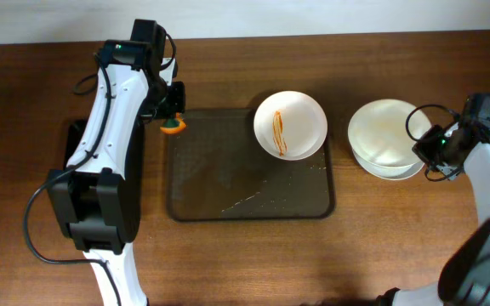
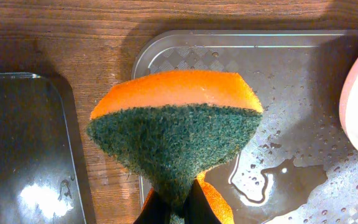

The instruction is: Clean dirty plates on tray and stack at the side

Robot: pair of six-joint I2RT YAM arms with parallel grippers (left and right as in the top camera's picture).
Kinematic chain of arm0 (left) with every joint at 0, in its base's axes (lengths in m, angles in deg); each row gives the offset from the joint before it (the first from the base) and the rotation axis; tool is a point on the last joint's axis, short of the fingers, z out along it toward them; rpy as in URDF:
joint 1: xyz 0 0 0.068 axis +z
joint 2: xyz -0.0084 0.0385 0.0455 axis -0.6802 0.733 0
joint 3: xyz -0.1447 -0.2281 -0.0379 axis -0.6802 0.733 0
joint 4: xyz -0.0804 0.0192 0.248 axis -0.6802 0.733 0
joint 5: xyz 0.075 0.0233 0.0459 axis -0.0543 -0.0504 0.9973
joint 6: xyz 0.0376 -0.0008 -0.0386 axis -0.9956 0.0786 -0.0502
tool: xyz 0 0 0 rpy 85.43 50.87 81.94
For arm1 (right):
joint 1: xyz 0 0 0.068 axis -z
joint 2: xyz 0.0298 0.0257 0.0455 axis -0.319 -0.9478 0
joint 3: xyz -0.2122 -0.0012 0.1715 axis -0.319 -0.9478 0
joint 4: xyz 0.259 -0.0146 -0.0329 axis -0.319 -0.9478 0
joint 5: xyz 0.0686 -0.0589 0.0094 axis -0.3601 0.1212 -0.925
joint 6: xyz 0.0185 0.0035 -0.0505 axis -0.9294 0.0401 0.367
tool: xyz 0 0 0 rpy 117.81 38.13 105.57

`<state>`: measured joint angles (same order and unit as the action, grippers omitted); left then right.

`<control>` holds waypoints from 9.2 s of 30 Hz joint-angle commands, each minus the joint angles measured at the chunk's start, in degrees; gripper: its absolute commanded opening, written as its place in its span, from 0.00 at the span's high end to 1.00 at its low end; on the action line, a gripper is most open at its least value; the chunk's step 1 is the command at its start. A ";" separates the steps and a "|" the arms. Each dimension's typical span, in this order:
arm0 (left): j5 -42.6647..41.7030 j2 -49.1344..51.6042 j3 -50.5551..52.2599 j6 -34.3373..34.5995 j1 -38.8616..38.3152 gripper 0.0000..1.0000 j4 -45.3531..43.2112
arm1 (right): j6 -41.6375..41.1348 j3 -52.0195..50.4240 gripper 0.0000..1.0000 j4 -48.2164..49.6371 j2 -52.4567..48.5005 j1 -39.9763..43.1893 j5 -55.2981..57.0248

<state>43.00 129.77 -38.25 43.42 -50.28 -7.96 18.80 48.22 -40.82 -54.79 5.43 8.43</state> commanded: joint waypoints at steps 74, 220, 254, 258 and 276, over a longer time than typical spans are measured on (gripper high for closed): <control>-28.55 0.46 29.70 -6.05 -12.15 1.00 -15.04 | -8.46 4.39 0.96 12.33 -20.57 -49.13 -13.81; -4.37 -0.22 16.39 4.39 -6.01 1.00 -7.93 | -0.22 15.74 0.96 -4.87 -10.71 -48.87 4.22; -6.36 -0.22 16.44 3.06 -6.01 1.00 -8.52 | 9.84 14.10 0.96 -14.86 -8.61 0.42 3.78; -4.04 -0.26 13.97 3.02 -5.03 1.00 -7.48 | 16.39 14.86 0.55 -14.32 -12.11 0.35 -8.81; 11.98 -5.31 26.73 5.75 20.31 0.00 -10.82 | 17.57 20.92 0.36 -19.67 -4.39 -27.06 -7.78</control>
<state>54.39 126.07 -10.95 47.01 -30.02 -19.59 36.31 68.64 -60.38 -58.86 -21.28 -0.05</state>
